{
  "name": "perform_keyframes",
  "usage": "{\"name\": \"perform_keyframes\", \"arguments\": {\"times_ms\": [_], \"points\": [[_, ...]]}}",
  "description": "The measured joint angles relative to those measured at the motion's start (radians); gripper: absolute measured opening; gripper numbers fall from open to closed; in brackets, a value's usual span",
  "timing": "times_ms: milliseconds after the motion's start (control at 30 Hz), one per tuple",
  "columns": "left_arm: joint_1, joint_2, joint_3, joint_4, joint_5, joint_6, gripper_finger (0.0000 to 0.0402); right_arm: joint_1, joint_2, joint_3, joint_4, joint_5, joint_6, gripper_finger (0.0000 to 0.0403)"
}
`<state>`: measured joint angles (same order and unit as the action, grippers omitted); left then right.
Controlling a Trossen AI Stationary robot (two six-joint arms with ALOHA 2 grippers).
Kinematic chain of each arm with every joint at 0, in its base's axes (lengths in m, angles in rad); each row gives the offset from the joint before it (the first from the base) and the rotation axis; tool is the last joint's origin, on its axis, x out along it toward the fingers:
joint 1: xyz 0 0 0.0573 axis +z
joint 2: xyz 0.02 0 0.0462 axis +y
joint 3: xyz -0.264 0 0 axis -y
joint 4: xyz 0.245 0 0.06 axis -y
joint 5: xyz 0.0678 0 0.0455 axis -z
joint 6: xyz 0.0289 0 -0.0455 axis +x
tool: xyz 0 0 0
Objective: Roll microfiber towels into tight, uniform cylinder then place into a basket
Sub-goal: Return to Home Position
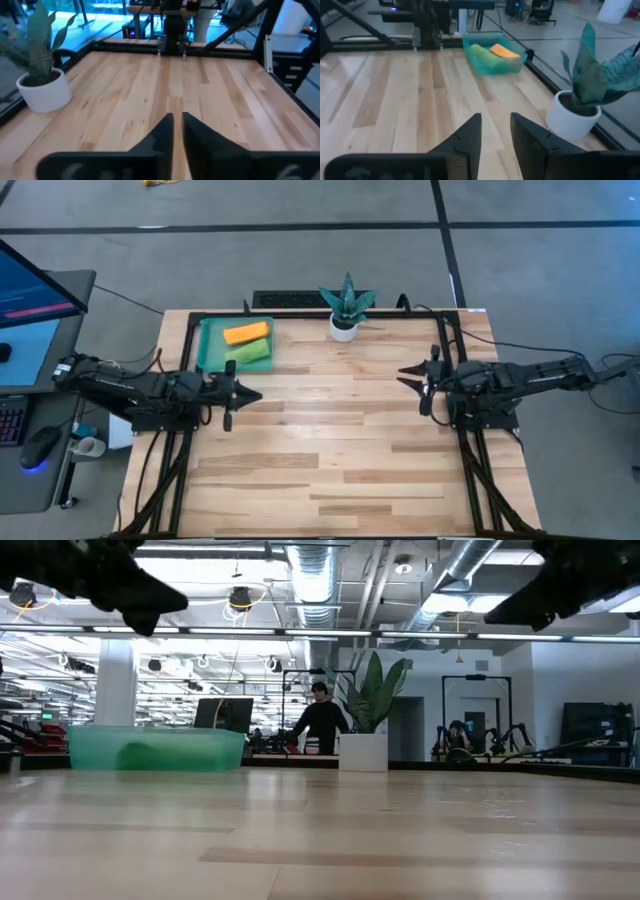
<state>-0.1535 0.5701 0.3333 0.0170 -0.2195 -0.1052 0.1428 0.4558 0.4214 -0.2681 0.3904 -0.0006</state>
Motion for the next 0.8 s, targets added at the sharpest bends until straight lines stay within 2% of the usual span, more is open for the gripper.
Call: {"name": "perform_keyframes", "arguments": {"times_ms": [100, 300, 467, 633, 800], "points": [[-0.028, -0.057, -0.034, 0.001, -0.022, 0.024, 0.0005, 0.015, -0.041, -0.038, 0.005, 0.001, 0.003, 0.0127], [-0.062, -0.196, -0.114, 0.002, -0.076, 0.03, 0.0005, 0.039, -0.136, -0.107, 0.022, 0.003, 0.034, 0.0127], [-0.07, -0.322, -0.19, 0.019, -0.081, 0.032, 0.0002, 0.047, -0.204, -0.121, 0.003, 0.004, 0.034, 0.0127], [-0.07, -0.453, -0.258, 0.036, -0.084, 0.076, 0.0, 0.041, -0.283, -0.121, -0.094, 0.006, 0.028, 0.0127], [-0.07, -0.571, -0.322, 0.059, -0.082, 0.114, 0.0, 0.038, -0.376, -0.152, -0.081, 0.007, 0.037, 0.0127]]}}
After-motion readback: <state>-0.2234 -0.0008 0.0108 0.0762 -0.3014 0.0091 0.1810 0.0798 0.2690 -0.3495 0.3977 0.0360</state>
